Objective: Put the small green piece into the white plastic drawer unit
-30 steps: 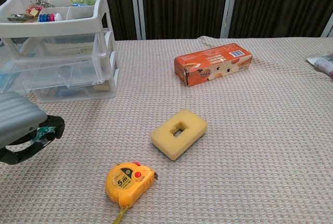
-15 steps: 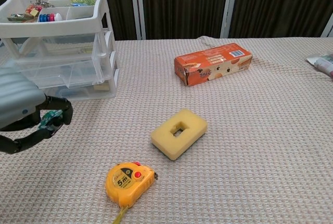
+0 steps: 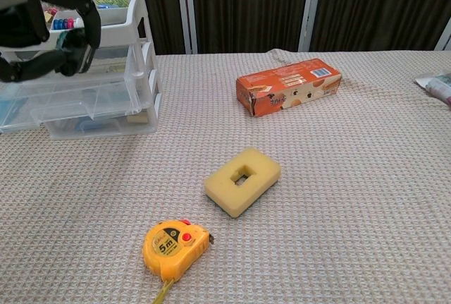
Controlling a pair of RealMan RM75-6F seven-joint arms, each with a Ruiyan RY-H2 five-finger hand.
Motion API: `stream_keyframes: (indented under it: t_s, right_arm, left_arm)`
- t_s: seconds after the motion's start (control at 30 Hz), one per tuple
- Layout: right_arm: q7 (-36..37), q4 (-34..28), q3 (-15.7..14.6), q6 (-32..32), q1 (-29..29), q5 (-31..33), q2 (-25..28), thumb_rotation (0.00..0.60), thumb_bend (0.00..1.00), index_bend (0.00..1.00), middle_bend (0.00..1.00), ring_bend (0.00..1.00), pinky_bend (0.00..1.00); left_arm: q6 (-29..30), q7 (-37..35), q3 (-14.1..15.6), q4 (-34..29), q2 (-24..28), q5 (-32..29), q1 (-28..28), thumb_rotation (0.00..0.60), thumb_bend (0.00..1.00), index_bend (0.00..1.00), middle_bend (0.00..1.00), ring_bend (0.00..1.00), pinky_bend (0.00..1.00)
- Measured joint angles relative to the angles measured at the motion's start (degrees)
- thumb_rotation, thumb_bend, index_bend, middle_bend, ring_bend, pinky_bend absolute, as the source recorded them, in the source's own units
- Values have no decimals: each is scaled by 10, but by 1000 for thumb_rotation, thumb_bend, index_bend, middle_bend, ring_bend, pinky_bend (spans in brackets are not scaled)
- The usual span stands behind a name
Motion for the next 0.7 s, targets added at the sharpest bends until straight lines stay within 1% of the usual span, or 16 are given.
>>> stream_keyframes:
  t_s: [0.07,0.17,0.3,0.4,0.47,0.53,0.7]
  right_arm:
    - [1,0,0,0,0,-1,0,600,0,98,0,0,0]
    - [1,-1,-1,-1,0,-1,0,600,0,98,0,0,0]
    - [-1,-1,-1,-1,0,-1,0,600,0,97,0,0,0]
    - [-1,-2,-1,-1,0,-1,0,600,0,98,0,0,0]
    - [-2,-1,-1,-1,0,-2,0,600,0,98,0,0,0]
    - [-2,-1,-1,-1,1,-1,0,600,0,98,0,0,0]
    - [-2,-1,-1,1,0,-3,-1,600,0,98,0,0,0]
  left_arm:
    - [-6,-1,-13,-4,21,-22,-7,600,518,830,989,847,702]
    - [-20,0,-26,0,39,-59,-15,600,518,830,989,847,702]
    - [-42,-1,-37,33,50,-106,-26,600,518,827,988,847,702]
    - [-61,-15,-44,73,49,-138,-34,600,517,815,988,846,701]
    - [-69,-22,-46,95,46,-148,-39,600,517,808,988,844,700]
    - [-76,-29,-48,117,38,-154,-45,600,516,798,987,843,700]
    - [-78,-35,-51,148,12,-157,-53,600,514,775,986,843,699]
